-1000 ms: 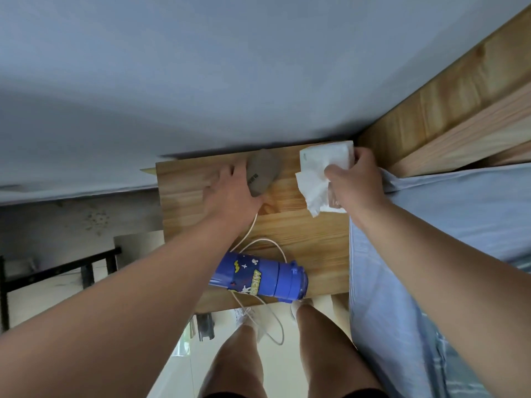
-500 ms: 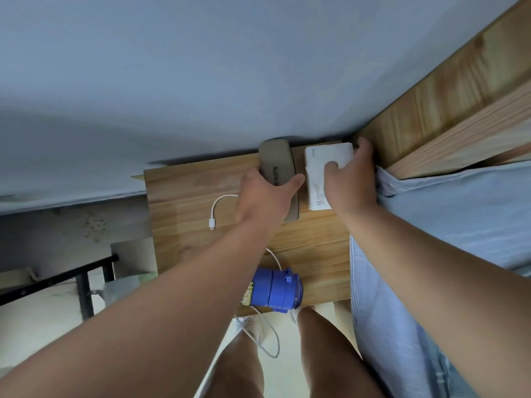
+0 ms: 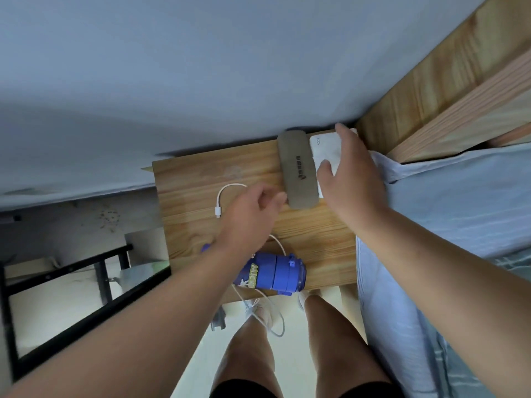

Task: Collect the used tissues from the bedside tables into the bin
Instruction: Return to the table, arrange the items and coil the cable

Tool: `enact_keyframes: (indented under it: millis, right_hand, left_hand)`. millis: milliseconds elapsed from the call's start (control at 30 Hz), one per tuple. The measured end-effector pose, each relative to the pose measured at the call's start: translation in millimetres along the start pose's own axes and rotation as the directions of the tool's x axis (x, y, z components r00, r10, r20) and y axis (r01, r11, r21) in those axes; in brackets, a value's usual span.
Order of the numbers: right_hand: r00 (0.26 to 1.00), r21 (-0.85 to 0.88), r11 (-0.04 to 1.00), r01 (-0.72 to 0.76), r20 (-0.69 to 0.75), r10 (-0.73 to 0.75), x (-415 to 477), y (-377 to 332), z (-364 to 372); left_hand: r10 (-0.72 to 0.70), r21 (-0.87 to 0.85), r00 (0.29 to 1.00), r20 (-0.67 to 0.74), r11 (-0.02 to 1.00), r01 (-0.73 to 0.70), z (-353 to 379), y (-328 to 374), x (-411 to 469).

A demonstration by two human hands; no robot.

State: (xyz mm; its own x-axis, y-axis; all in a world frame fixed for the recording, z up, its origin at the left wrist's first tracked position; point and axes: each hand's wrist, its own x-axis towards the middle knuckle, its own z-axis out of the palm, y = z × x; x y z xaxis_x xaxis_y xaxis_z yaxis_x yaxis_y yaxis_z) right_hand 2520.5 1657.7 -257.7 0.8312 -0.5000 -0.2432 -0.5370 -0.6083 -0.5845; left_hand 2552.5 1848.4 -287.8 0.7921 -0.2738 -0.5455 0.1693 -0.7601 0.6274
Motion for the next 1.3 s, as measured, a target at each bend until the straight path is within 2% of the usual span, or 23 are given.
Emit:
enact_keyframes:
  millis: [33,100,167,233,333,400,467,567,600,633,667,733,767,833,900,967,1033,1133,1300]
  right_hand:
    - [0.999,-0.001,0.999,0.039,-0.004,-0.039,-7.7,-3.5,-2.1]
    - [0.992,-0.025,0.991,0.129,0.013,-0.128,-26.1,-7.8,-1.0]
    - [0.983,-0.040,0.989,0.142,0.127,-0.136,-45.4,-5.8,2.7]
    - [0.971,-0.057,0.991,0.118,0.216,-0.103,-62.8,-0.4,9.0]
    - [0.937,-0.050,0.999,-0.008,0.347,0.025,-83.8,10.8,19.2]
    - [0.866,-0.038,0.990,-0.139,0.479,0.140,-89.2,15.7,23.3]
    - [0.823,-0.057,0.975,-0.216,0.527,0.212,-85.7,18.4,26.0]
    - [0.830,-0.019,0.969,-0.247,0.513,0.221,-74.8,14.6,27.4]
    - [0.837,-0.039,0.980,-0.193,0.515,0.185,-73.8,13.3,29.5]
    - [0.841,-0.106,0.993,-0.055,0.531,0.103,-74.5,10.2,31.0]
    - [0.829,-0.190,0.971,0.143,0.560,-0.013,-75.8,5.7,33.6]
    - [0.735,-0.258,0.833,0.489,0.635,-0.235,-79.9,-2.3,47.6]
    - [0.685,-0.246,0.785,0.568,0.670,-0.285,-81.3,-6.7,57.2]
    - [0.637,-0.254,0.722,0.644,0.700,-0.322,-81.7,-13.4,79.1]
    - [0.639,-0.306,0.671,0.676,0.697,-0.326,-80.1,-17.1,96.5]
    - [0.671,-0.331,0.680,0.654,0.669,-0.320,-77.2,-16.7,104.1]
    - [0.682,-0.337,0.676,0.655,0.649,-0.338,-75.4,-15.7,102.9]
    - [0.648,-0.348,0.614,0.709,0.664,-0.373,-75.6,-14.0,93.4]
    - [0.599,-0.322,0.587,0.743,0.711,-0.368,-81.8,-4.9,83.7]
  left_hand:
    - [0.084,0.137,0.994,0.067,0.986,-0.093,-9.8,-11.2,-15.6]
    - [0.181,0.441,0.939,0.292,0.846,-0.300,-27.8,-38.0,-40.5]
    - [0.105,0.602,0.895,0.433,0.706,-0.374,-38.5,-60.5,-57.7]
    - [0.066,0.655,0.884,0.462,0.646,-0.391,-39.8,-78.7,-65.9]
    - [0.143,0.678,0.898,0.415,0.610,-0.410,-34.5,-90.7,-65.7]
    - [0.187,0.640,0.910,0.371,0.659,-0.396,-37.0,-94.5,-64.8]
    - [0.224,0.525,0.924,0.309,0.770,-0.362,-44.2,-97.2,-70.8]
    - [0.269,0.133,0.957,0.112,0.950,-0.282,-54.7,-100.4,-79.3]
    - [0.252,-0.008,0.967,0.035,0.968,-0.252,-57.3,-99.0,-78.9]
    - [0.223,-0.125,0.974,-0.042,0.966,-0.227,-59.7,-95.3,-75.9]
    - [0.183,-0.218,0.976,-0.119,0.954,-0.205,-61.3,-90.3,-70.8]
    - [0.089,-0.355,0.966,-0.243,0.919,-0.174,-62.9,-79.2,-55.8]
    - [0.066,-0.393,0.957,-0.283,0.902,-0.179,-62.5,-73.6,-46.2]
    - [0.084,-0.431,0.949,-0.303,0.876,-0.215,-61.5,-64.7,-23.5]
    - [0.081,-0.474,0.967,-0.242,0.860,-0.191,-56.9,-61.2,0.9]
    - [0.084,-0.482,0.974,-0.209,0.858,-0.178,-51.5,-55.5,19.1]
    - [0.100,-0.448,0.964,-0.246,0.871,-0.204,-44.3,-48.3,31.6]
    - [0.142,-0.389,0.949,-0.281,0.887,-0.248,-35.4,-33.4,47.4]
    - [0.165,-0.395,0.951,-0.262,0.880,-0.262,-20.9,-13.1,65.5]
